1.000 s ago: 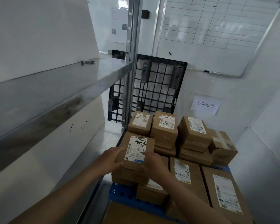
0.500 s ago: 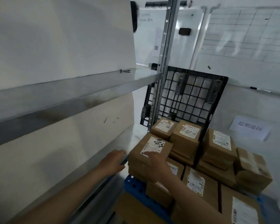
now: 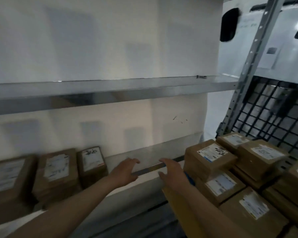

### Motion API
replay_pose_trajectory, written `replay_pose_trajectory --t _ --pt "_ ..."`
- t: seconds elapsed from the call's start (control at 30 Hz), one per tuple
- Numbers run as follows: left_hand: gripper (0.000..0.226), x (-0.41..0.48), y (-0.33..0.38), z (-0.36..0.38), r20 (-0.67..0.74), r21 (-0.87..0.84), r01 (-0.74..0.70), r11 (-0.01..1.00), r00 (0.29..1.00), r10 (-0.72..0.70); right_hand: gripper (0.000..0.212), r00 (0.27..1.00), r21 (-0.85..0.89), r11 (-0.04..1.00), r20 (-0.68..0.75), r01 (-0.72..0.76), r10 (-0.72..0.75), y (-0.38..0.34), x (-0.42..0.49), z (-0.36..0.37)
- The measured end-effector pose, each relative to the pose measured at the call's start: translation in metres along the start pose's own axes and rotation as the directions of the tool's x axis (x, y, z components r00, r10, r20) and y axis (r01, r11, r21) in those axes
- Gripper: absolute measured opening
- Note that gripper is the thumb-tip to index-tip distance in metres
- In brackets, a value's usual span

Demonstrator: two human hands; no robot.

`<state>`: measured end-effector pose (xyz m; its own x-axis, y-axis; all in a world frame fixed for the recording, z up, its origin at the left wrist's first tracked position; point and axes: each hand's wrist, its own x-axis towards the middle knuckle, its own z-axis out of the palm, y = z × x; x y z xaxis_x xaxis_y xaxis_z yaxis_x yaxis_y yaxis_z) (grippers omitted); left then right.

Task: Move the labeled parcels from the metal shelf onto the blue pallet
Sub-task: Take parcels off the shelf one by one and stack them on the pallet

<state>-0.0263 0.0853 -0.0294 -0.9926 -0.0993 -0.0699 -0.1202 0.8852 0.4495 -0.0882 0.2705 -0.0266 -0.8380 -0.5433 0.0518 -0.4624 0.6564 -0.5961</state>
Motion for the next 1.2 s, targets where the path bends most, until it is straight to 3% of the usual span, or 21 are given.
replay_pose_trajectory --t 0.2,0.33,0.4,0.47,0.6,0.8,0.97,1.1,1.2 --pt "0.058 -0.084 -0.06 -0.039 -0.074 -0.031 0.184 0.982 0.98 -0.186 0.045 0.978 0.056 0.983 0.109 0.175 -0.181 -0.075 -0.001 0.054" --pt "0.055 -0.152 -0.103 -0.06 -0.15 -0.074 0.242 0.967 0.956 -0.251 0.033 0.942 0.084 0.952 0.147 0.293 -0.303 -0.139 -0.008 0.093" --pt "0.046 -0.187 -0.128 -0.071 -0.19 -0.128 0.241 0.962 0.946 -0.262 0.028 0.926 0.109 0.936 0.149 0.334 -0.347 -0.172 -0.013 0.118" --pt "0.031 -0.224 -0.154 -0.082 -0.197 -0.059 0.328 0.943 0.922 -0.333 0.032 0.91 0.121 0.922 0.158 0.367 -0.383 -0.204 -0.022 0.146" --pt "0.056 -0.3 -0.212 -0.094 -0.215 -0.055 0.425 0.904 0.879 -0.426 0.024 0.908 0.122 0.929 0.199 0.35 -0.368 -0.262 -0.045 0.195" --pt "0.053 -0.367 -0.276 -0.102 -0.223 -0.105 0.494 0.863 0.834 -0.505 0.044 0.931 0.083 0.962 0.243 0.259 -0.272 -0.307 -0.084 0.259" --pt "0.056 -0.364 -0.297 -0.093 -0.186 -0.179 0.489 0.853 0.835 -0.518 0.051 0.932 0.015 0.972 0.284 0.233 -0.227 -0.313 -0.096 0.276" --pt "0.053 -0.337 -0.306 -0.092 -0.215 -0.237 0.44 0.866 0.846 -0.488 0.048 0.948 0.047 0.974 0.224 0.22 -0.224 -0.319 -0.059 0.272" --pt "0.051 -0.313 -0.318 -0.092 -0.241 -0.221 0.425 0.878 0.848 -0.471 0.051 0.936 0.04 0.972 0.26 0.233 -0.235 -0.325 -0.027 0.273"
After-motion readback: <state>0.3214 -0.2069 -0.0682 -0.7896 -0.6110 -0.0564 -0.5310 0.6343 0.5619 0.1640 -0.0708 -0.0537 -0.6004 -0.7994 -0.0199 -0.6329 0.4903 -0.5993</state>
